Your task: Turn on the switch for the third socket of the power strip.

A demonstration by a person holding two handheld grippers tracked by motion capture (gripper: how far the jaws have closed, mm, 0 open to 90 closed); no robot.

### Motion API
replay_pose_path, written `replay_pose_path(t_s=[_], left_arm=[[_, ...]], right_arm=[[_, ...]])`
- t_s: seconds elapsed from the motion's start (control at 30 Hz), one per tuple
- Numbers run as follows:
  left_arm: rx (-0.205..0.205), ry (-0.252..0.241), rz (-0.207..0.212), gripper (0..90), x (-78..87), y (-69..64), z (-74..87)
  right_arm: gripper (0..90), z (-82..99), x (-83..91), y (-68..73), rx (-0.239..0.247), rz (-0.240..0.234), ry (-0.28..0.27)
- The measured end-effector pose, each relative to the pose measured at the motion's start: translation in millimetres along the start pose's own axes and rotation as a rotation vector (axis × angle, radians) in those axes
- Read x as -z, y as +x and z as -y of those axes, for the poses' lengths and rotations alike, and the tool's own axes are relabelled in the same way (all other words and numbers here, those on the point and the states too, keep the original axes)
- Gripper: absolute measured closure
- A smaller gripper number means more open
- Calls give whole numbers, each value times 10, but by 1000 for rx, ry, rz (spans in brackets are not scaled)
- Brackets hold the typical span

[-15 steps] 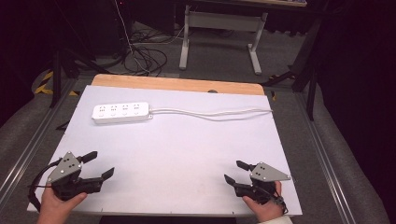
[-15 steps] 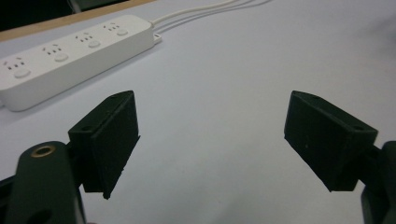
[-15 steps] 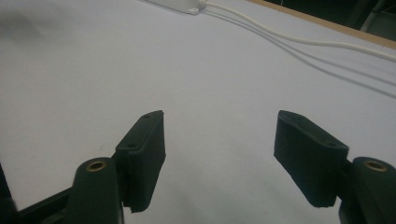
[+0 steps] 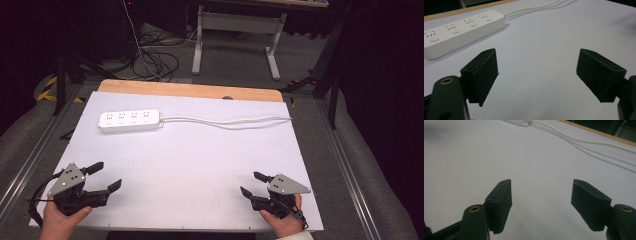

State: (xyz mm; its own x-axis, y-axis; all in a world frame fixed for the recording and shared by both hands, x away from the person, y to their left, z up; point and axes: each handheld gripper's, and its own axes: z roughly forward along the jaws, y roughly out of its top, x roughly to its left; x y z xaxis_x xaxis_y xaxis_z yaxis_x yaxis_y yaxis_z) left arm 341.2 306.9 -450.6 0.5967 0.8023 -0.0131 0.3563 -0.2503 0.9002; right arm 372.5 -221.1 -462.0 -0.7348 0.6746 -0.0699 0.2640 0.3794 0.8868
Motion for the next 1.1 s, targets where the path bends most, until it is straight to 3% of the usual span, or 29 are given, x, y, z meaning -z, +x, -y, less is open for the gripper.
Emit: replay_pose_path(t_s=[0.17, 0.2, 0.6, 0.7, 0.83, 1.1], left_arm=[[-49, 17, -23, 181, 0, -31, -8], [-91, 33, -52, 183, -1, -58, -16], [-39, 34, -24, 190, 33, -20, -48], [-44, 53, -32, 218, 39, -34, -82], [-87, 114, -55, 240, 41, -78, -171], [-67, 119, -53, 244, 74, -40, -333]], right_arm=[[338, -1, 0, 1, 0, -1, -1], [338, 0, -3, 2, 0, 4, -1], [336, 2, -10, 2, 0, 7, 0], [336, 3, -14, -3, 2, 6, 5], [336, 4, -18, -5, 4, 4, 9], [336, 7, -19, 2, 6, 2, 11]])
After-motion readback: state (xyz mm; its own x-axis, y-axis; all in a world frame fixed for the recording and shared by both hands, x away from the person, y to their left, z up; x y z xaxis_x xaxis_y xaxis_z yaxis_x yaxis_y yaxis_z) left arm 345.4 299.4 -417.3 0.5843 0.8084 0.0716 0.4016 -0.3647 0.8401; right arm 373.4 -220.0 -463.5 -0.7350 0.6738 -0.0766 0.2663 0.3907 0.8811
